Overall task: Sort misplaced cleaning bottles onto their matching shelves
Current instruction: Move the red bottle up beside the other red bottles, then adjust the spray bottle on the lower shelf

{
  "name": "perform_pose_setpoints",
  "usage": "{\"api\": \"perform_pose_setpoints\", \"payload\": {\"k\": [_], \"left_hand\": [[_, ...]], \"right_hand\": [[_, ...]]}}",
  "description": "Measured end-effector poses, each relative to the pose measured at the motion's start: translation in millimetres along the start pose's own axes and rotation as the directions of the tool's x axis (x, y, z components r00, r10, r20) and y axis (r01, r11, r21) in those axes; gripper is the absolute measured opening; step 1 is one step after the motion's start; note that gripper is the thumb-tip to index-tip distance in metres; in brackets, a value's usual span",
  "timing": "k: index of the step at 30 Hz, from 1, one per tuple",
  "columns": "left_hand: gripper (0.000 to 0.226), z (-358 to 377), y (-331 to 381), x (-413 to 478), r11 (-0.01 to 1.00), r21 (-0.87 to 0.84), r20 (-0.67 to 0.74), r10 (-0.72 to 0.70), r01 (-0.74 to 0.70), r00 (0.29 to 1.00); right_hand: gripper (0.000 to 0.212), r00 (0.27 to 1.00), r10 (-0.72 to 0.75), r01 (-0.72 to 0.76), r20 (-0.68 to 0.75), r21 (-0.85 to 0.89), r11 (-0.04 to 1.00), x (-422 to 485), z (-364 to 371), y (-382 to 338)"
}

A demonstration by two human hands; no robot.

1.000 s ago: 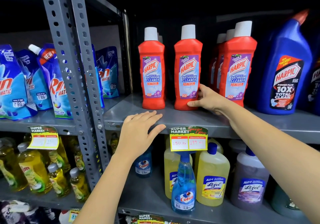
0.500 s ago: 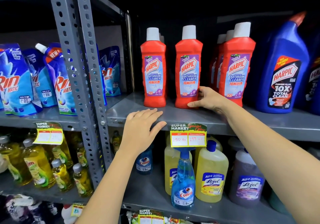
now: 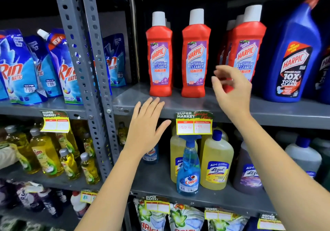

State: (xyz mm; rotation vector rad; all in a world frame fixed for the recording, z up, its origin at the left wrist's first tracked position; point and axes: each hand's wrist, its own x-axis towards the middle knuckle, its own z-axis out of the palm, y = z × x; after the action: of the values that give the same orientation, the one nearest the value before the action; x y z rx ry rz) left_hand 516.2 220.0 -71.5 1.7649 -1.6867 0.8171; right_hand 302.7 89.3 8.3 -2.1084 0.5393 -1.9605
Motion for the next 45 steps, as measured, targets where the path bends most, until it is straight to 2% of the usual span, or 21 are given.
{"api": "perform_pose_setpoints", "payload": {"k": [2, 4, 6, 9, 13, 16, 20, 22, 24, 28, 33, 40, 45], "left_hand": [[0.061, 4.4, 1.4, -16.8, 1.0, -0.013, -0.006, -0.003, 0.003, 1.0], [0.06, 10.3, 2.7, -38.9, 0.996, -0.084, -0.011, -0.01, 0.009, 1.0], [0.056, 24.5, 3.3, -65.7, 0.992, -0.123, 0.01, -0.031, 0.032, 0.999], [0.058, 69.0, -4.7, -115.6, 0.986, -0.089, 0.199, -0.119, 0.139, 0.973], [0.064, 128.6, -25.8, -183.9, 0.979, -0.019, 0.515, -0.164, 0.203, 0.841], [0.069, 150.6, -37.8, -214.7, 0.978, 0.089, 0.674, -0.199, 0.189, 0.711], [0.074, 168.4, -40.7, -239.5, 0.978, 0.131, 0.729, -0.205, 0.161, 0.653], [0.071, 168.7, -38.2, -243.0, 0.977, 0.121, 0.755, -0.204, 0.173, 0.623], [0.07, 167.1, -34.3, -243.1, 0.976, 0.118, 0.774, -0.205, 0.182, 0.598], [0.066, 168.7, -34.8, -245.0, 0.981, 0.096, 0.768, -0.18, 0.167, 0.614], [0.067, 174.4, -37.2, -252.1, 0.985, 0.087, 0.754, -0.163, 0.15, 0.636], [0.068, 173.8, -36.7, -253.5, 0.989, 0.081, 0.733, -0.142, 0.122, 0.665], [0.069, 173.4, -34.7, -254.6, 0.986, 0.094, 0.725, -0.163, 0.138, 0.67]], "right_hand": [[0.014, 0.991, -0.069, 0.071, -0.118, 0.015, 0.997, -36.9, -8.4, -11.1], [0.011, 0.992, -0.011, 0.019, -0.127, 0.061, 0.998, -84.3, -10.9, -8.9], [0.015, 0.99, 0.124, -0.117, -0.064, 0.109, 0.987, -129.9, -7.9, 1.9], [0.017, 0.945, 0.312, -0.311, 0.098, -0.022, 0.95, -184.2, 2.3, 24.7], [0.03, 0.784, 0.522, -0.478, 0.337, -0.21, 0.853, -223.2, 14.7, 50.8], [0.041, 0.709, 0.588, -0.505, 0.389, -0.301, 0.808, -235.2, 18.6, 64.4], [0.056, 0.693, 0.62, -0.452, 0.367, -0.45, 0.77, -249.3, 19.0, 70.0], [0.062, 0.673, 0.652, -0.485, 0.351, -0.455, 0.746, -257.2, 21.8, 72.5], [0.064, 0.616, 0.687, -0.556, 0.385, -0.405, 0.726, -265.3, 26.6, 75.8], [0.063, 0.553, 0.722, -0.662, 0.415, -0.308, 0.684, -272.2, 35.4, 80.3], [0.065, 0.499, 0.761, -0.69, 0.414, -0.342, 0.638, -276.0, 45.5, 84.0], [0.054, 0.584, 0.717, -0.622, 0.379, -0.358, 0.696, -289.4, 80.3, 62.6], [0.047, 0.585, 0.738, -0.65, 0.337, -0.35, 0.675, -287.9, 109.5, 46.4]]}}
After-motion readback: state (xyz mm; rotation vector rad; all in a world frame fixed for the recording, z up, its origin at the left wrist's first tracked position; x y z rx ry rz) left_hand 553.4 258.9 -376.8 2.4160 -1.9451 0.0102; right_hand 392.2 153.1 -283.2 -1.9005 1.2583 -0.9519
